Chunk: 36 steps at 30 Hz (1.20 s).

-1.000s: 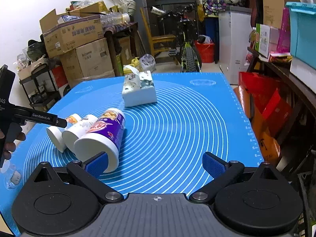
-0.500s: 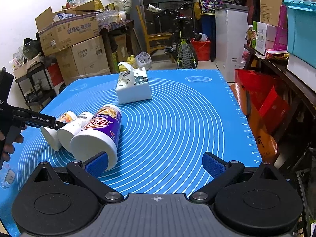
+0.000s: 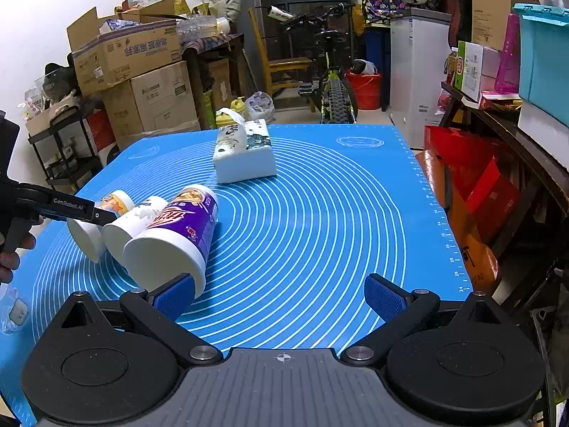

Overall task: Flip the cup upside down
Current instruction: 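Move the left tool to the blue-printed cup lying on its side and close around it, then lift the blue-printed cup with the left tool and pull it away from the others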

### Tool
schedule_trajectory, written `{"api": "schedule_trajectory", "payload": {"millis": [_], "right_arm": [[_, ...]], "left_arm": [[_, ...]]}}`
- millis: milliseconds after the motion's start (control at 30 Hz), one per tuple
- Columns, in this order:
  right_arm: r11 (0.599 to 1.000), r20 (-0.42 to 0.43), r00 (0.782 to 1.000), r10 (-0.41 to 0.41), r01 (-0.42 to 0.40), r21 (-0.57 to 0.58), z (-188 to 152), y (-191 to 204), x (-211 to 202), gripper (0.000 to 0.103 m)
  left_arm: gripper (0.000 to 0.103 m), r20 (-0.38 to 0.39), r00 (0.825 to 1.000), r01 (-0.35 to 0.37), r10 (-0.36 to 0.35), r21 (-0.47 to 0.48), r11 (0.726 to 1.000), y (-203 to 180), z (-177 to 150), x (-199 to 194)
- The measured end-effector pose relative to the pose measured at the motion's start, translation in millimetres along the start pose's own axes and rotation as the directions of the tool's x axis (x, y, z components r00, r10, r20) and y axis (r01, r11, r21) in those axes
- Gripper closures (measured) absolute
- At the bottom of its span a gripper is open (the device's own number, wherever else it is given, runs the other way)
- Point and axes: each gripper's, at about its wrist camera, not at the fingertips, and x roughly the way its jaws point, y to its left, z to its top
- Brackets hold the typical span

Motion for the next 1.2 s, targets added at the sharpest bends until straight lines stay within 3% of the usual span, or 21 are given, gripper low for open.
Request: {"api": "schedule_trajectory", "payload": {"millis": [467,733,1033,1200], "right_arm": [[1.000,0.010,1.000,-0.005,0.005,-0.010,-1.7,-2.6,-4.3,0.002],[1.000,0.020,1.000,0.016,-0.016,-0.026,-0.1,0.1,-13.5,0.002],[0.999,0.029,0.999,0.028,-0.027,-0.041,-6.3,1.9,-35.4,0.002],[0.999,0.022,0.999,0.030,-0.029,-0.045,-13.4,2.8,-46.0,0.002]], "left_arm": [[0.042,0.053,0.998,-0.016,0.017,-0.035,0.999,5.4,3.7,-14.7],[0.041,0.145,0.989,-0.028,0.023,0.039,0.999,-15.7,-4.6,-59.3],[0.041,0.189,0.981,0.041,-0.048,0.039,0.998,-37.4,-36.8,-97.7],[0.041,0.142,0.985,0.091,-0.097,0.051,0.995,-52.9,-63.6,-101.5]]}}
